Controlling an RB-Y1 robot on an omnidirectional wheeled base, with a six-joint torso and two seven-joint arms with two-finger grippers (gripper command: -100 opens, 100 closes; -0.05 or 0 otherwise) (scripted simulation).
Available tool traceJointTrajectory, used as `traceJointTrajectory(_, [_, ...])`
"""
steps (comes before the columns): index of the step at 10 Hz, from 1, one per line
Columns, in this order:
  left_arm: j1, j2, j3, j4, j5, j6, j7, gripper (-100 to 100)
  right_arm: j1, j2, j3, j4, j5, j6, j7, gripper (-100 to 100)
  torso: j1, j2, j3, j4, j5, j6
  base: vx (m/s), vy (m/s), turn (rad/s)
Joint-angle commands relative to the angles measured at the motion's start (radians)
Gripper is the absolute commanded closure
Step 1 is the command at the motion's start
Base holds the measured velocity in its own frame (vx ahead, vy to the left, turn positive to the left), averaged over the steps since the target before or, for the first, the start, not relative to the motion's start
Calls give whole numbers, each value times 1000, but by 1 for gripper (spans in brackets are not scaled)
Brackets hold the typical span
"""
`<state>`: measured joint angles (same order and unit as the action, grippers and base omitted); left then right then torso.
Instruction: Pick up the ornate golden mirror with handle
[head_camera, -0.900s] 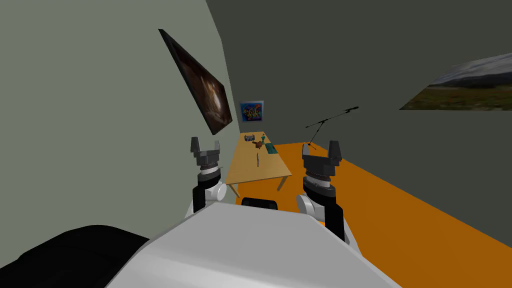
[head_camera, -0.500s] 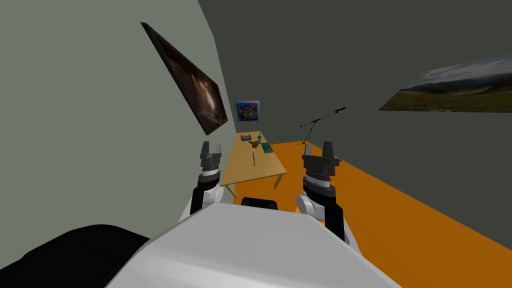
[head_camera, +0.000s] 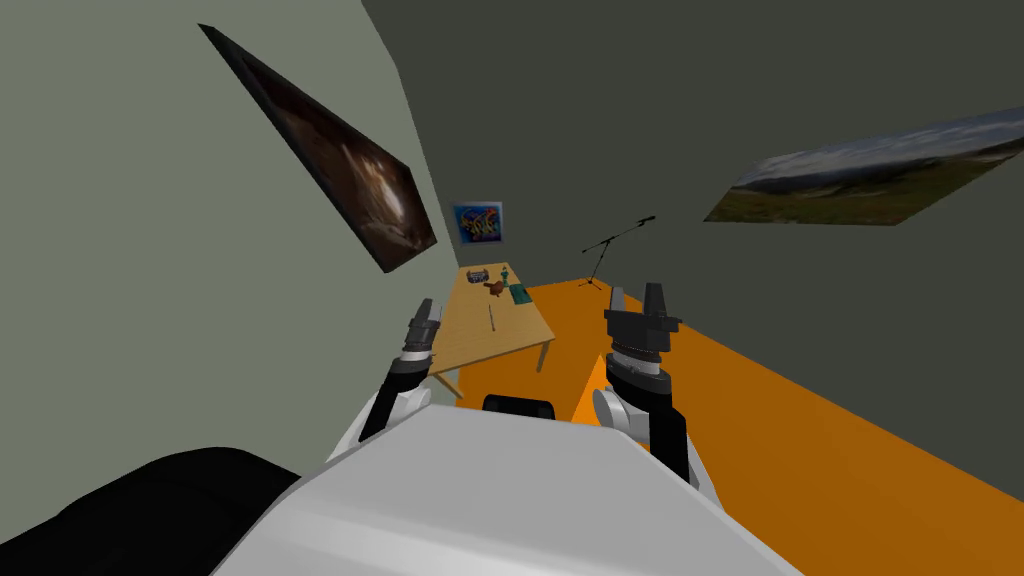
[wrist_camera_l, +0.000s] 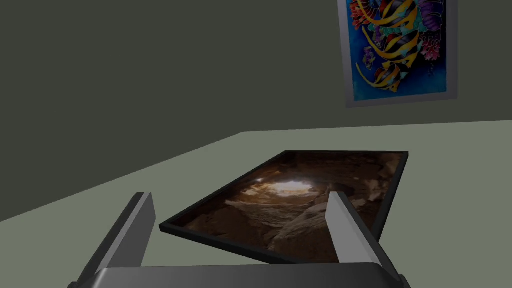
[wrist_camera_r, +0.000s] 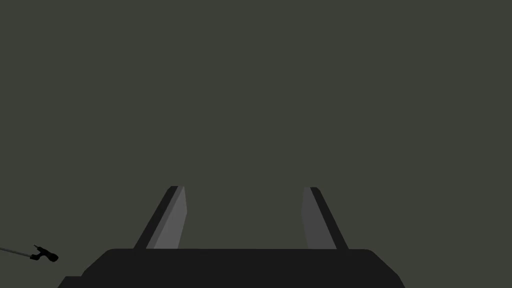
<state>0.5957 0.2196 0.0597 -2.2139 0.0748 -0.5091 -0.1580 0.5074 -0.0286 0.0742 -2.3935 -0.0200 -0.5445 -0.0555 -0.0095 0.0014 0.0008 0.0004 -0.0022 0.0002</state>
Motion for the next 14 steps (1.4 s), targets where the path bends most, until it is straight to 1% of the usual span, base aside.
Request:
traceJointTrajectory(1, [-3, 11, 3, 12, -9, 28, -12, -100, 0, 0, 0, 0, 0, 0, 0, 0, 0, 0, 0, 0, 0, 0, -7, -110, -63])
traceJointTrajectory(4, [59, 100, 41, 97, -30, 69, -31, -100, 0, 0, 0, 0, 0, 0, 0, 0, 2, 0, 0, 0, 0, 0, -4, -133, -218])
traceJointTrajectory(5, [80, 131, 54, 121, -37, 84, -37, -100, 0, 0, 0, 0, 0, 0, 0, 0, 0, 0, 0, 0, 0, 0, 22, -181, -201])
traceJointTrajectory(6, [102, 161, 66, 159, -44, 98, -41, -100, 0, 0, 0, 0, 0, 0, 0, 0, -1, -1, -1, 0, 0, 0, 26, -201, -214])
traceJointTrajectory(7, [102, 162, 66, 160, -44, 98, -41, -100, 0, 0, 0, 0, 0, 0, 0, 0, -3, -1, -1, 0, -1, 0, 25, -136, -71])
traceJointTrajectory(10, [165, 251, 98, 254, -66, 142, -50, -100, 0, 0, 0, 0, 0, 0, 0, 0, 2, -1, -1, 0, 0, 0, 37, -140, -222])
traceJointTrajectory(11, [165, 253, 98, 263, -66, 142, -50, -100, 0, 0, 0, 0, 0, 0, 0, 0, -1, -3, -2, -1, 0, 0, 50, -130, -48])
traceJointTrajectory(13, [205, 313, 116, 332, -79, 171, -51, -100, 0, 0, 0, 0, 0, 0, 0, 0, 3, -2, -1, 0, 0, 0, 52, -113, -207])
traceJointTrajectory(14, [205, 313, 116, 336, -79, 171, -51, -100, 0, 0, 0, 0, 0, 0, 0, 0, 2, -2, -1, -1, 0, 0, 45, -83, -43])
